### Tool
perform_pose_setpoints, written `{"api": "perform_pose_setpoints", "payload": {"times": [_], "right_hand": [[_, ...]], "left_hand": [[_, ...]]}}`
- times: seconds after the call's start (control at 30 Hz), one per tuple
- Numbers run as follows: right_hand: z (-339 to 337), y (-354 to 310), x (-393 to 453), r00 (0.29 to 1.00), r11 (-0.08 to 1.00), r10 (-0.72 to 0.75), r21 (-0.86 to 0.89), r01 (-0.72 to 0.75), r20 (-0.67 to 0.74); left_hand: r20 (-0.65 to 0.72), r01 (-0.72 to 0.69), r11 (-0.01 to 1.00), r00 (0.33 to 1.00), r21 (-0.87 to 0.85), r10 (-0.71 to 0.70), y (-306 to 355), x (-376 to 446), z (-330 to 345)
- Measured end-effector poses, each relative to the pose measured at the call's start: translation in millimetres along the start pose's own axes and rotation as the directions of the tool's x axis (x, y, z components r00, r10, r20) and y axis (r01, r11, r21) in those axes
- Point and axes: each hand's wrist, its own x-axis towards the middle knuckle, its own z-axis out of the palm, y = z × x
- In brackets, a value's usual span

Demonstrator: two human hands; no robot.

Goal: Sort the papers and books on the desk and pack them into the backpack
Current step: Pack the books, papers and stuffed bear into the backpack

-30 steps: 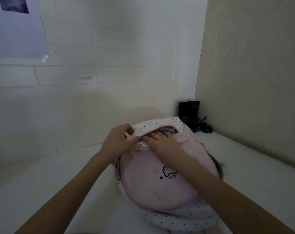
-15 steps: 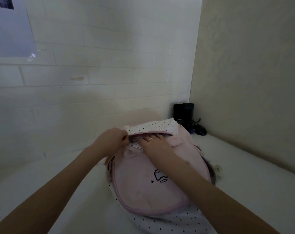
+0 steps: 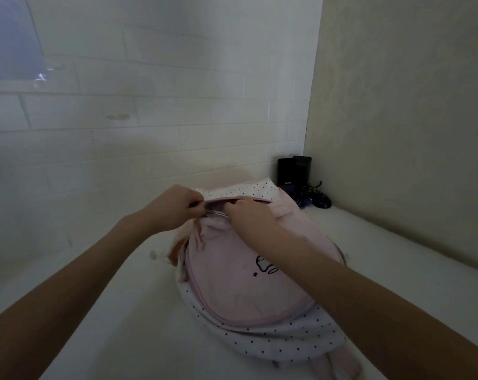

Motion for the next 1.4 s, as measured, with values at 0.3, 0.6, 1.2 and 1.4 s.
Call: {"api": "perform_pose_setpoints", "payload": {"times": [0.3,0.6,1.2,1.4], "right_hand": [[19.5,10.1,-17.0,0.993,0.987,-0.121,0.104,0.12,0.007],[30.0,0.0,-13.4,0.974,0.978,-0.209,0.0,0.21,-0.09],[2.2,-15.9,1.8,0.996,0.995,-0.09,0.05,0.091,-0.006],[3.3,-30.2,5.7,0.998,0.998,-0.009,0.062,0.005,0.058]], "left_hand": [[-0.022,0.116,0.993,0.993,-0.018,-0.117,15.1,1.1,14.1],[0.133,0.441,0.87,0.87,0.221,-0.475,19.9,15.8,23.3],[0.184,0.348,0.864,0.882,0.363,-0.433,26.7,6.1,-22.0],[0.095,0.257,0.79,0.925,0.557,-0.368,40.6,4.7,-20.9]]}}
